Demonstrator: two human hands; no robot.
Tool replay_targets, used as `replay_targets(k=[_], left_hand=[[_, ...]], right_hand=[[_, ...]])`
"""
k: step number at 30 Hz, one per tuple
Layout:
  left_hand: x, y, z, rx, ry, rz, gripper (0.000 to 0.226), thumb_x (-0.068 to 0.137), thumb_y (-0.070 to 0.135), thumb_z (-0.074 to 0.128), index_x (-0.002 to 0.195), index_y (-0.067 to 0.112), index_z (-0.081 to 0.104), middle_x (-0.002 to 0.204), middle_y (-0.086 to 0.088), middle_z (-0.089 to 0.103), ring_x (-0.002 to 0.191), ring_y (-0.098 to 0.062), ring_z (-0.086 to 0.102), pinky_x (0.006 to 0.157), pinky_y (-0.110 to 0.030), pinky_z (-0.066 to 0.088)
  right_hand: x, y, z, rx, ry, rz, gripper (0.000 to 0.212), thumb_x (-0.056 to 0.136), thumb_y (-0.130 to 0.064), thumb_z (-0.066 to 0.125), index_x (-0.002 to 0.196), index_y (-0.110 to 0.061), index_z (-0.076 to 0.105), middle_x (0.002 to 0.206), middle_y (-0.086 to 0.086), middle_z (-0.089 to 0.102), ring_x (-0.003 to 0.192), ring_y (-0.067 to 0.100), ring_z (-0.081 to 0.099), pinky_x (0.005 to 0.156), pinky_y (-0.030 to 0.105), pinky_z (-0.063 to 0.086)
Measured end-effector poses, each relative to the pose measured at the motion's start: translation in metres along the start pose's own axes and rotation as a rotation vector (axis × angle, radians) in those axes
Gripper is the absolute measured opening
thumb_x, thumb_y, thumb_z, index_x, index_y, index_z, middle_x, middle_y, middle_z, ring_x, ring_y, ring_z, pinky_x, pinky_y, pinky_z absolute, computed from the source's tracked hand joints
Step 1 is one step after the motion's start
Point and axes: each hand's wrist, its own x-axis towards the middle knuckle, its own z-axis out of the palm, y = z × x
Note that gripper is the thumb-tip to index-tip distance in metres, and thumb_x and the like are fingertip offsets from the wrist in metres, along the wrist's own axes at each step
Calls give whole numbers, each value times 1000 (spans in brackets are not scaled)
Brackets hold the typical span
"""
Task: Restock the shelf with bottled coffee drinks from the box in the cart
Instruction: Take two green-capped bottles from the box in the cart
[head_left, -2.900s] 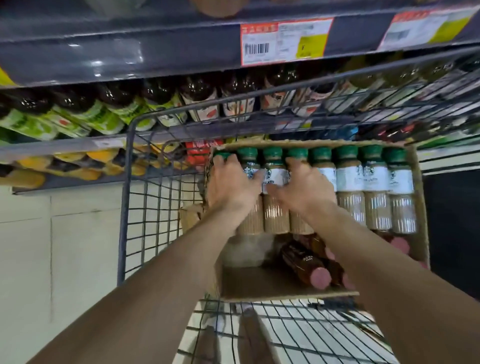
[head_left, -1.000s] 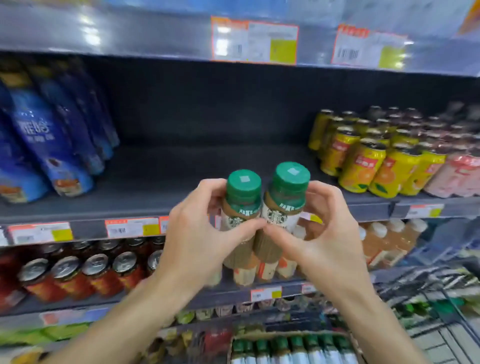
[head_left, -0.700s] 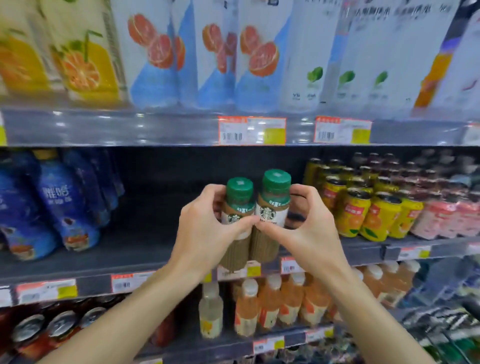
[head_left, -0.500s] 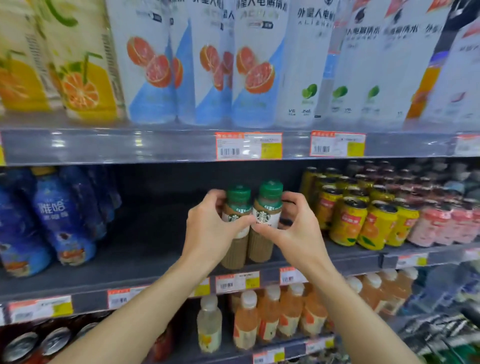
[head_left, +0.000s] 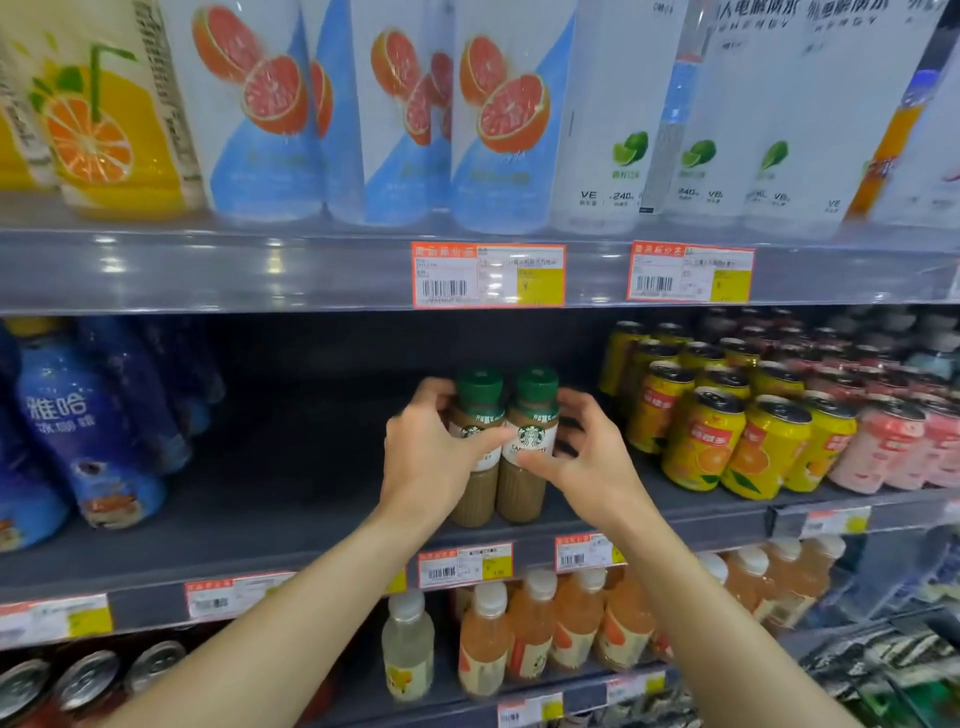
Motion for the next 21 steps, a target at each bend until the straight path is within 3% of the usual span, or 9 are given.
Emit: replay_targets(k=[9, 15, 18, 21], left_hand=[[-12, -11, 8, -42, 1, -2, 61, 62, 30, 89, 109, 32, 49, 95, 24, 59, 86, 19, 55, 67, 1, 42], [-23, -30, 15, 17, -45, -48, 49, 68, 28, 86, 107, 27, 57, 96, 18, 65, 87, 15, 58, 64, -1, 44], [-26, -37, 18, 71, -56, -27, 52, 69, 32, 85, 111, 32, 55, 103, 18, 65, 96, 8, 59, 73, -8, 47], [-26, -43, 16, 181, -54, 11, 58, 67, 38, 84, 115, 29, 52, 107, 15, 63, 100, -2, 60, 82, -25, 54]], right_hand=[[-13, 27, 10, -21, 21, -5, 75, 76, -17, 83, 134, -33, 39, 123, -27, 54, 113, -11, 53, 88, 10, 46], [-25, 50, 27, -182, 134, 31, 79, 70, -30, 86, 135, -28, 40, 129, -13, 53, 118, 5, 53, 97, 34, 51], [-24, 56, 30, -208, 160, 38, 67, 72, -32, 84, 125, -30, 44, 121, -13, 56, 112, 6, 56, 93, 35, 53], [-20, 61, 26, -216, 138, 59, 57, 74, -33, 83, 117, -30, 46, 115, -13, 58, 108, 4, 57, 90, 28, 53]])
